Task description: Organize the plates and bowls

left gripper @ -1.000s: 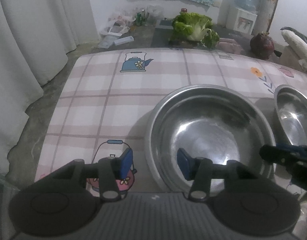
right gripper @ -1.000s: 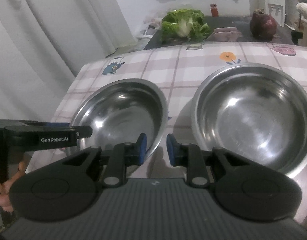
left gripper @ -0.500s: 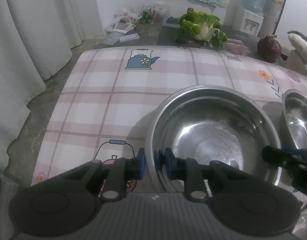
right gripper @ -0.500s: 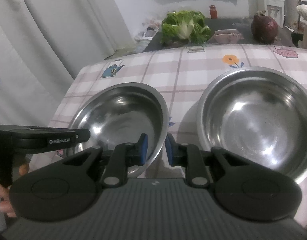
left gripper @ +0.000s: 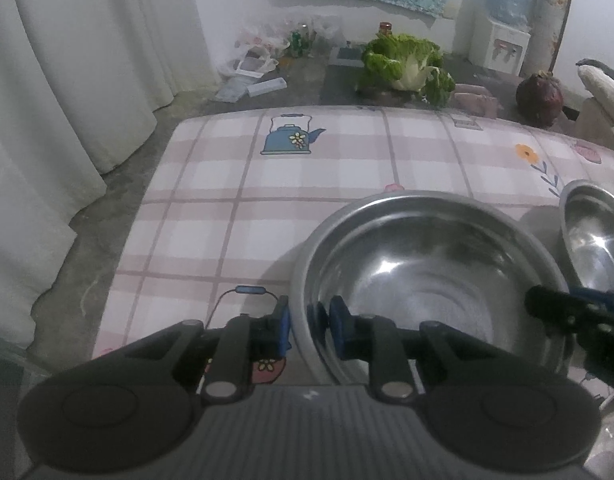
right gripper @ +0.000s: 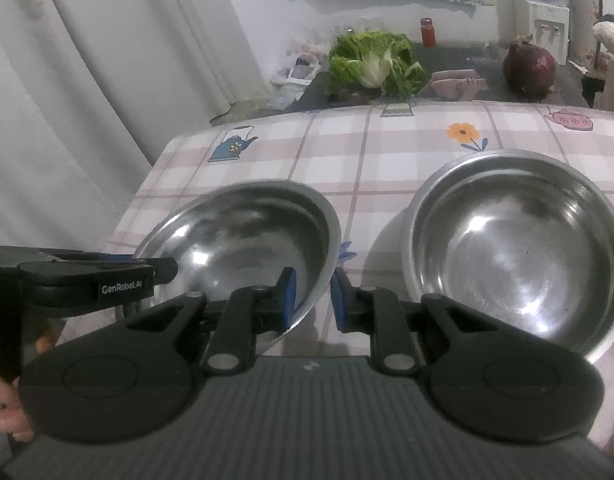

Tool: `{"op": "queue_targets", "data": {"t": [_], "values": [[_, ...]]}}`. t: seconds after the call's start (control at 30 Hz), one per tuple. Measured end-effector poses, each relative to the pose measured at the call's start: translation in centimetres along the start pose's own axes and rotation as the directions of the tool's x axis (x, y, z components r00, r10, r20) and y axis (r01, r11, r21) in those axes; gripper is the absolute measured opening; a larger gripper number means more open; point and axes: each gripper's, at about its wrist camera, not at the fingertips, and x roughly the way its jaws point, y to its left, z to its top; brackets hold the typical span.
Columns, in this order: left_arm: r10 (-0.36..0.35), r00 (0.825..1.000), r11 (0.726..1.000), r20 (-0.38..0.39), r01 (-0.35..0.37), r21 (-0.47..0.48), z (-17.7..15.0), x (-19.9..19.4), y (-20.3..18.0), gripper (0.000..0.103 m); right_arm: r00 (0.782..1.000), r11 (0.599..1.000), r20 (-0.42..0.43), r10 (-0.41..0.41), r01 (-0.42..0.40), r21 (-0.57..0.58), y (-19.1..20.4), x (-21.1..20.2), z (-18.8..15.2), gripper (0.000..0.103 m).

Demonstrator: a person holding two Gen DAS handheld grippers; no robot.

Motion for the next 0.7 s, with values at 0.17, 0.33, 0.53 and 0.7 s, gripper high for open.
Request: {"op": "queue_targets", "data": {"t": [0.17,0.33,0.53,0.7], "values": [[0.006,1.000,1.000,0.019,-0.006,0.002,0.1,-0.9,0.0,0.021,1.000,1.000,0.015,0.004,-0.004,-0.009,0.3,-0.9,0.1,0.018],[0.005,0.999,1.000,0.035,-0.006,0.004,-0.1,-1.9,-0.2,0.021,1.000,1.000,0.026,0.009,-0.009,-0.011,0.3,-1.8,0.2,0.018],[0.004,0.998,1.000,0.065,-0.004,0.012,-0.1,-3.7,-0.9,0.021,0.999,1.000,0.044,0.016,-0.016,-0.008,0.1,-3.3,0.1,0.018],[0.000,0.996,1.000,0.086,-0.002,0.028,-0.1,-5.3,-1.8,0.021,0.998,1.000,0.060,0.030,-0.030,0.007,-0.8,-4.9,0.0,0.018]]}}
